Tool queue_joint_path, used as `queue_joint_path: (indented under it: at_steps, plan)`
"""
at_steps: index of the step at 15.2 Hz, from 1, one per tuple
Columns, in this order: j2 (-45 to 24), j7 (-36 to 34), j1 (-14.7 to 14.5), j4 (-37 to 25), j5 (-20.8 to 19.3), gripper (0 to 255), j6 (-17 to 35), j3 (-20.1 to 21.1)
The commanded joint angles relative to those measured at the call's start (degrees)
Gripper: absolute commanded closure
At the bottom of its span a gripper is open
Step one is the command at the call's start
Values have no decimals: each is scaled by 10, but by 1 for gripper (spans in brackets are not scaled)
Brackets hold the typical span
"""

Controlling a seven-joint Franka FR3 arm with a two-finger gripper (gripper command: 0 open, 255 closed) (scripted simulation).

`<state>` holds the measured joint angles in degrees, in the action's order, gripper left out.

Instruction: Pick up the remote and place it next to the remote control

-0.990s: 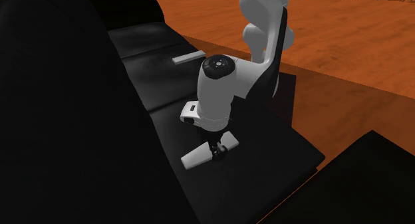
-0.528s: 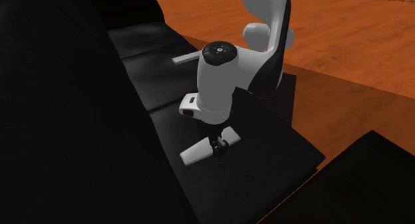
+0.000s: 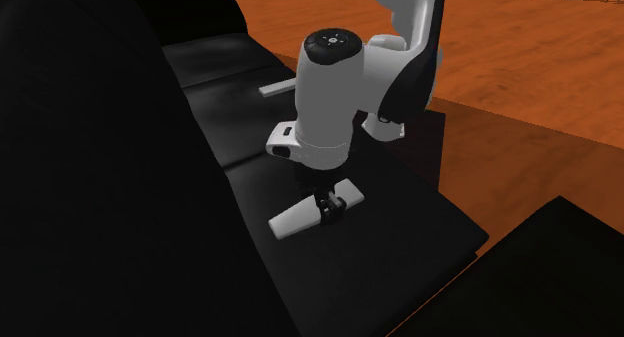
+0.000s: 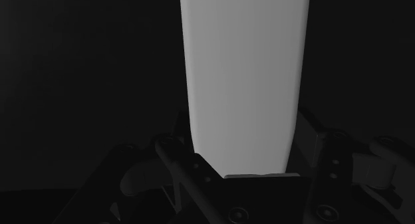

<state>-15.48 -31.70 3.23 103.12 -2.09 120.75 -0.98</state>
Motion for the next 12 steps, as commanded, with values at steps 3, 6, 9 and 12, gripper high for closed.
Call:
queue_joint_path:
  at_steps: [3, 6, 9, 12]
  plan:
    - [10, 2, 1, -19, 1, 255, -29, 0]
    - [42, 20, 12, 25, 2, 255, -17, -7]
    - [87, 49, 29, 85, 3, 255, -1, -19]
    - [129, 79, 45, 138, 3, 255, 12, -33]
